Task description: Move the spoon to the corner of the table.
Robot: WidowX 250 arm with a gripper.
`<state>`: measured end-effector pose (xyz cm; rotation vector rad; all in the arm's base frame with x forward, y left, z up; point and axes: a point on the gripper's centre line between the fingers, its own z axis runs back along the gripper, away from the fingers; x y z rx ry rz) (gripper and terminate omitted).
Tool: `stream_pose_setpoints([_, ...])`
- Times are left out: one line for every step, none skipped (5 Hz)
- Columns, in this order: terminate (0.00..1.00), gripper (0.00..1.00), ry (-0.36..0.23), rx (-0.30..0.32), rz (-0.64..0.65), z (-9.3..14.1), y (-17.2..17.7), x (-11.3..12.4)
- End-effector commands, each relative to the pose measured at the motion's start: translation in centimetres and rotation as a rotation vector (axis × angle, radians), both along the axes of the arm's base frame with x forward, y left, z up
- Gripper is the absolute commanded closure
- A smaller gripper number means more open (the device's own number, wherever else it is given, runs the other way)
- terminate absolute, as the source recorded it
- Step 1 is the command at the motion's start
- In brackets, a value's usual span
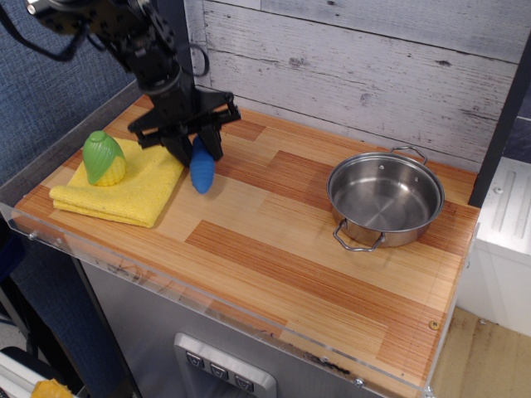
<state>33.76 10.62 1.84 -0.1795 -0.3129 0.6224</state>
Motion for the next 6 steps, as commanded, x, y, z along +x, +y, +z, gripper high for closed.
stream_pose_setpoints([0.0,1.0,0.001,0.019,0.036,-0.3,0.2,-0.6])
stream_pose_setpoints([0.0,0.0,0.02,0.036,0.063,0.1,0.2,-0.4])
stream_pose_setpoints([0.0,0.0,0.025,0.04,0.063,0.3,-0.1,-0.5])
stream_pose_setpoints([0.0,0.0,0.018,0.033,0.059,0.7,-0.5,-0.6])
stream_pose_setpoints([0.0,0.0,0.011,0.047,0.04,1.7,-0.8,-0.5])
stream_pose_setpoints([0.0,0.0,-0.045,0.076,0.063,4.5,-0.1,-0.3])
